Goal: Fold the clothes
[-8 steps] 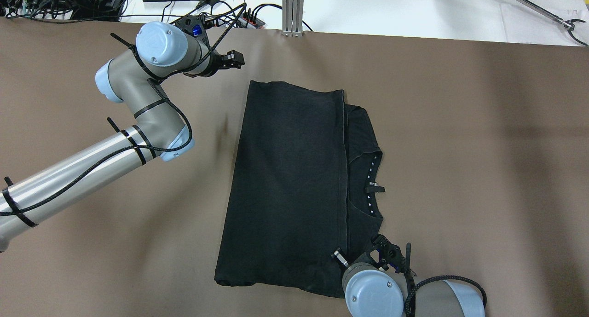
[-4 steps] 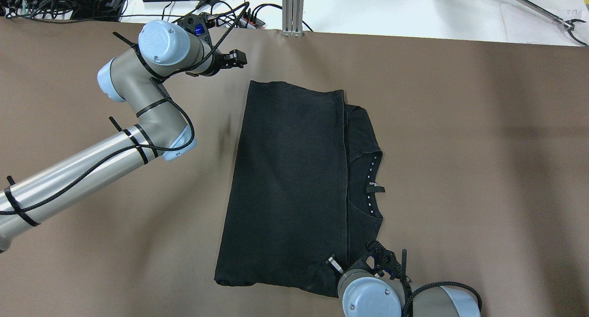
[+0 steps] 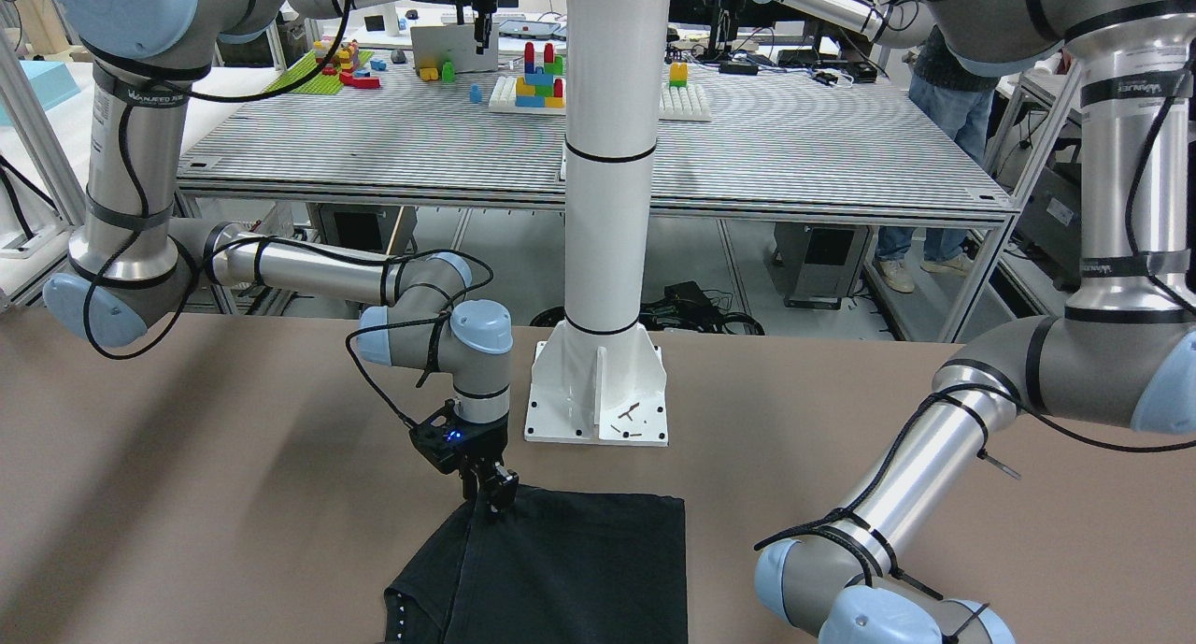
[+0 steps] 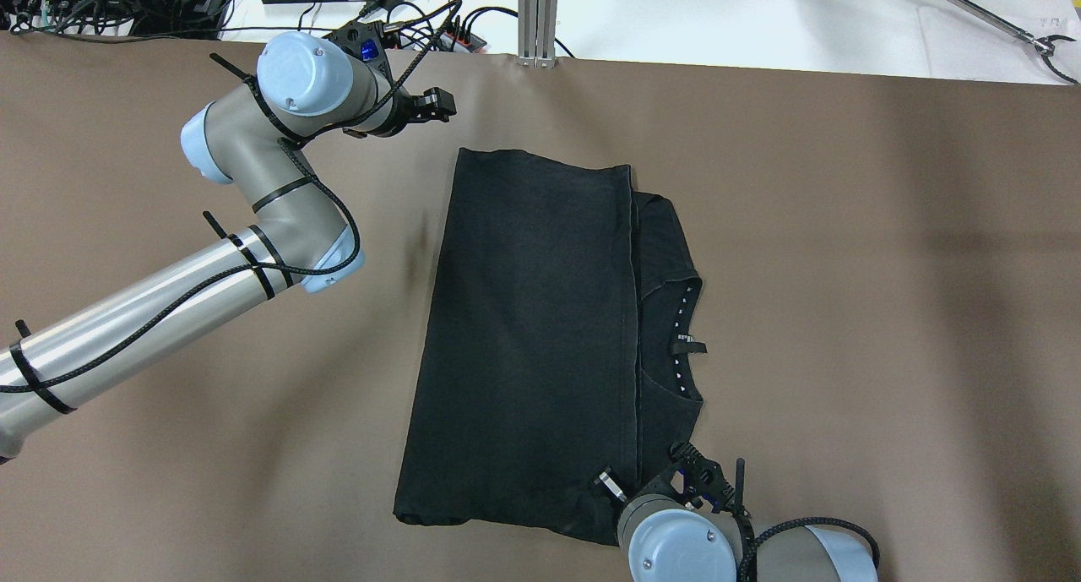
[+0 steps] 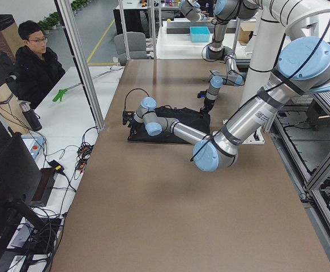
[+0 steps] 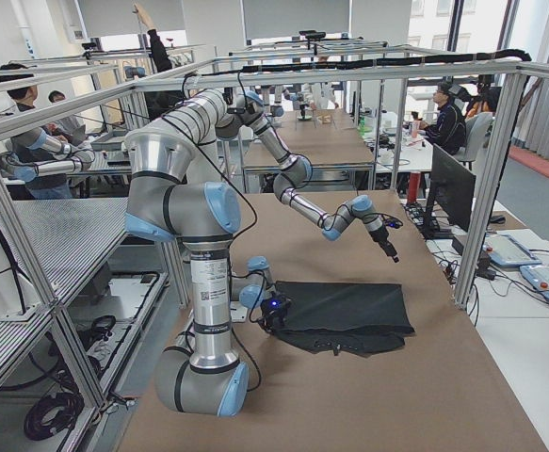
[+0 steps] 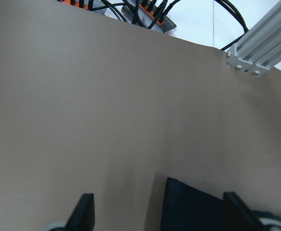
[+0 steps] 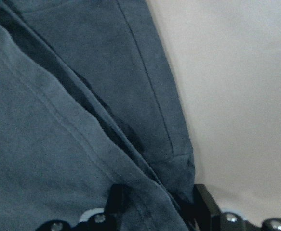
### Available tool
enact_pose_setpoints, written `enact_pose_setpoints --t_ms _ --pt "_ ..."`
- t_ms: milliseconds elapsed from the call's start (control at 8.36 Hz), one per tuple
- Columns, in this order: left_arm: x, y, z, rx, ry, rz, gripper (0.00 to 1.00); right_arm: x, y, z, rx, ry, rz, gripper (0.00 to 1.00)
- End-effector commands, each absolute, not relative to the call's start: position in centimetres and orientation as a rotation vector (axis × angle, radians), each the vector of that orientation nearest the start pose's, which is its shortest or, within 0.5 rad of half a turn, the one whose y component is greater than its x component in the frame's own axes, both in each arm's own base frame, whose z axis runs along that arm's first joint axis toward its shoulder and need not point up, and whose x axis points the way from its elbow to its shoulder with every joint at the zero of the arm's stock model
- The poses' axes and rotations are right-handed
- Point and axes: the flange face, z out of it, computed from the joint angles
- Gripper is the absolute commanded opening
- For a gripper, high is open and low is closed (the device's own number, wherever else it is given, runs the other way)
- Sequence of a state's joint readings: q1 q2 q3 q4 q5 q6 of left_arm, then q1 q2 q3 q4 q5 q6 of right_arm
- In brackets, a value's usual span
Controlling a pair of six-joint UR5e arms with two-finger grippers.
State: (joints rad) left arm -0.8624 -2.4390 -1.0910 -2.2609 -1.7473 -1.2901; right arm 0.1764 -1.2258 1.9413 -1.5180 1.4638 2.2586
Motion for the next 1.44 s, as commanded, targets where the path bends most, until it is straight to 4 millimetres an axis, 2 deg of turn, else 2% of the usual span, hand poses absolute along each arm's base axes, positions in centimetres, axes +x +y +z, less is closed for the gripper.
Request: enact_pose_setpoints --t_ms 0,120,239,598,718,837,957,1077,1196,1316 --pt "44.7 -69.9 24.5 0.446 0.990 -0.430 0.94 -54.7 -24.3 30.8 -0.103 -0.795 0.862 0.32" --pt "44.7 -70.0 23.9 0.449 0.995 -0.428 0.94 -54.6 -24.2 30.6 -0.104 -0.800 0.862 0.08" --pt "44.7 -70.0 23.9 0.449 0.995 -0.428 0.94 -54.6 -24.2 30.5 -0.105 -0.803 0.858 0.00" --pt "44.8 -70.0 23.5 0.446 0.991 -0.429 0.94 -53.3 -24.3 28.6 -0.111 -0.842 0.847 0.00" --pt "44.7 -70.1 22.9 0.446 0.992 -0.430 0.94 -52.7 -24.3 28.0 -0.119 -0.854 0.843 0.00" --pt "43.8 -69.1 21.1 0.443 1.005 -0.442 0.94 -52.4 -24.3 27.5 -0.116 -0.865 0.831 0.00" --pt "42.6 -66.5 18.7 0.377 1.022 -0.537 0.94 -52.3 -24.2 27.5 -0.113 -0.867 0.824 0.00" --pt "43.2 -60.1 17.6 0.298 1.056 -0.589 0.94 -52.2 -24.3 27.3 -0.113 -0.873 0.823 0.00" --pt "42.1 -52.8 17.8 0.255 1.119 -0.619 0.94 -52.1 -24.3 27.2 -0.115 -0.876 0.824 0.00" --pt "41.5 -45.9 19.7 0.205 1.148 -0.626 0.94 -52.1 -24.4 27.1 -0.105 -0.880 0.829 0.00"
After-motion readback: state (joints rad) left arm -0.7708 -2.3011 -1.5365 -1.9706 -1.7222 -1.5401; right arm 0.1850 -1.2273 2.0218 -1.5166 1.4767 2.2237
